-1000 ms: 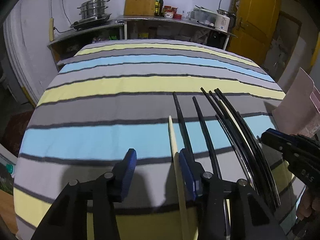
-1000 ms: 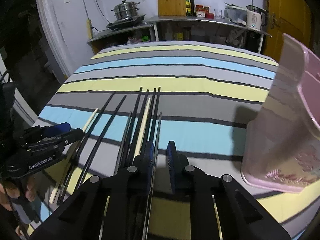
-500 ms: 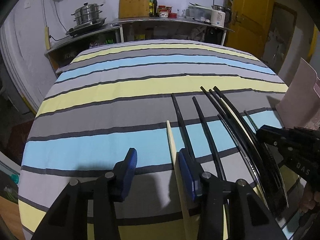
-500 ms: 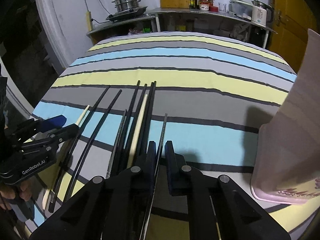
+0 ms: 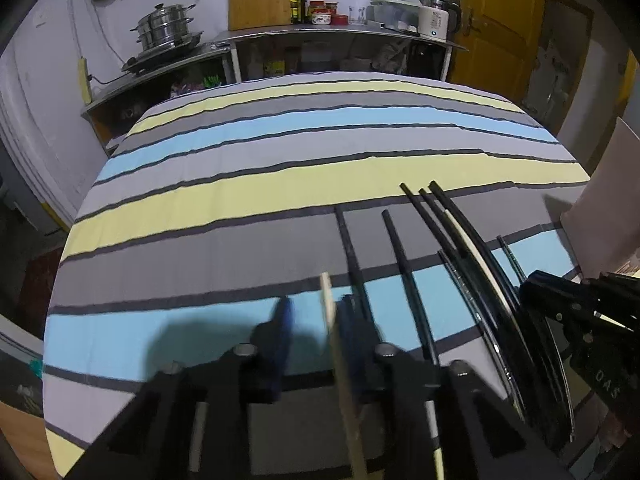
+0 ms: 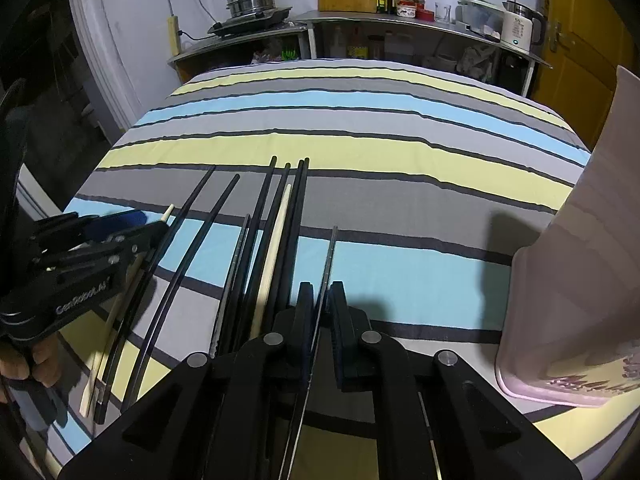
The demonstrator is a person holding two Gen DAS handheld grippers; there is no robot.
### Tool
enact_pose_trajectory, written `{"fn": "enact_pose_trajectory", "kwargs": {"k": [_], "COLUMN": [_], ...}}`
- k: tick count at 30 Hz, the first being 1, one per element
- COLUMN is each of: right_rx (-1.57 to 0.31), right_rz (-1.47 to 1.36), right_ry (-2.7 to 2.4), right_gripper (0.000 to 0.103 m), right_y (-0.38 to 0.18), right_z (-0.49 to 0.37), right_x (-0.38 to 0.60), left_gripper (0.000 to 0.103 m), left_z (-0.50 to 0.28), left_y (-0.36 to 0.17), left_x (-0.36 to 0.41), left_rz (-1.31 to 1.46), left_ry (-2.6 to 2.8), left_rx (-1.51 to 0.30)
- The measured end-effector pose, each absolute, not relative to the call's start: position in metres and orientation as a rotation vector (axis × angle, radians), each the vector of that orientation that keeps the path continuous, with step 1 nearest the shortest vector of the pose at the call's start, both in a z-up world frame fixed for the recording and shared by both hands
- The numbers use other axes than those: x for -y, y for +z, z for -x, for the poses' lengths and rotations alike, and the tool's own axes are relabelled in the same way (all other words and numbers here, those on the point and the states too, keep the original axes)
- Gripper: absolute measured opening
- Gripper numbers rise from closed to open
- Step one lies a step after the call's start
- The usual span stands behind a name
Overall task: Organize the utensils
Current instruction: 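Lower the right tool onto the chopsticks and close on one chopstick, then lift the chopstick with the right tool and drop it into the pink holder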
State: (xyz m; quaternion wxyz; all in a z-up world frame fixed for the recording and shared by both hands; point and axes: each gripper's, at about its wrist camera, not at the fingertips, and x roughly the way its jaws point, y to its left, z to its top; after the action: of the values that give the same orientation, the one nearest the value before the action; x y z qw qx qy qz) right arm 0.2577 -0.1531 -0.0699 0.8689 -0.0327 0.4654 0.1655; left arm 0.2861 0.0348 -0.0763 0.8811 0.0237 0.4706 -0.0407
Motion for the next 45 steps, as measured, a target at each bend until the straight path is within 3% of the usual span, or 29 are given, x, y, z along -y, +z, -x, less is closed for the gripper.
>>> {"fn": "enact_pose_trajectory", "kwargs": {"k": [1, 3, 8, 26, 45], "right_rx": [-0.975, -0.977, -0.963, -0.791, -0.669], "right_rz": [0.067, 0.064, 0.042, -0.022, -0.092], "right_ry": [0.348, 0.352, 0.362, 0.396, 0.350], "right_gripper": [0.007, 0.006, 0.005, 0.005, 0.005], "right_y": [-0.070, -0.070, -0.062, 0.021, 0.076], "right_z": [-0.258, -0.258, -0.253, -0.202, -0.157], "right_x": [0.154, 0.154, 0.157, 0.176, 0.231], "left_gripper": [0.007, 0.005, 0.005, 0.005, 0.005], "left_z": [-0.287, -0.288, -0.282, -0.214, -0.183], "left_y": [-0.076, -0.075, -0.065, 0.051, 0.123], "left_x": [-0.034, -0.034, -0.040, -0.053, 0.005], "left_rz": [-0.055, -0.054, -0.016, 0.044, 0.068], "left_ry": [-0.081, -0.084, -0.099, -0.166, -0.318], "left_rx": [-0.981, -0.985, -0.967, -0.785, -0.708]}}
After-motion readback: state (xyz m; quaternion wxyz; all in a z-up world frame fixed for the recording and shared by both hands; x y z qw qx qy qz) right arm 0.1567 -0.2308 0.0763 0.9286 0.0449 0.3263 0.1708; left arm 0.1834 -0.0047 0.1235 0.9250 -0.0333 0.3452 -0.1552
